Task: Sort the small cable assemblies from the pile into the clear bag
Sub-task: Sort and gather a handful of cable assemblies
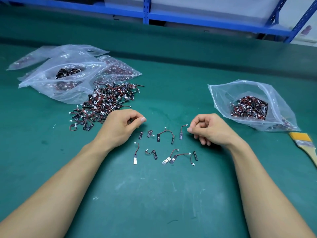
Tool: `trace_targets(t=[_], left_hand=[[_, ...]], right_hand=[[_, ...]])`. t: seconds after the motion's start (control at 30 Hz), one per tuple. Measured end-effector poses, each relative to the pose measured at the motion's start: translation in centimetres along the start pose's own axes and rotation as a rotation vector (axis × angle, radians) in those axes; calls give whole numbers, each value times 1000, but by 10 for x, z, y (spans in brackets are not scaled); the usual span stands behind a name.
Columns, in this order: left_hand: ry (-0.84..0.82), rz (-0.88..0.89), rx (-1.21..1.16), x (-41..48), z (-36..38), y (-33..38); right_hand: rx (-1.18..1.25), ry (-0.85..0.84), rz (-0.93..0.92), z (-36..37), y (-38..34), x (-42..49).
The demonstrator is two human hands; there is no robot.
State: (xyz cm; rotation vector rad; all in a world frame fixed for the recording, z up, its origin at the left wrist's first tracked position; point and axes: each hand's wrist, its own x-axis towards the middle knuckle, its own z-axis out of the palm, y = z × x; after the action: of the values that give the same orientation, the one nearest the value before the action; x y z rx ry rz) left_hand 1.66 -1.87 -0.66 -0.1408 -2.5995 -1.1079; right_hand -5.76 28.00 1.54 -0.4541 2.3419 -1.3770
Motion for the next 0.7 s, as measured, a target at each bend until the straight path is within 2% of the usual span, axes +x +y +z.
trace_targets(t=[0.33, 0.53, 0.7], left_hand=[[-46, -29, -13, 2, 0, 1], [-44, 31, 76, 3, 0, 1], [-9, 3, 101, 5, 0, -2]], right_hand=[[-8, -10, 2, 1, 2, 2], [-4, -10, 13, 1, 1, 2], [7, -13, 27, 0, 0, 2]])
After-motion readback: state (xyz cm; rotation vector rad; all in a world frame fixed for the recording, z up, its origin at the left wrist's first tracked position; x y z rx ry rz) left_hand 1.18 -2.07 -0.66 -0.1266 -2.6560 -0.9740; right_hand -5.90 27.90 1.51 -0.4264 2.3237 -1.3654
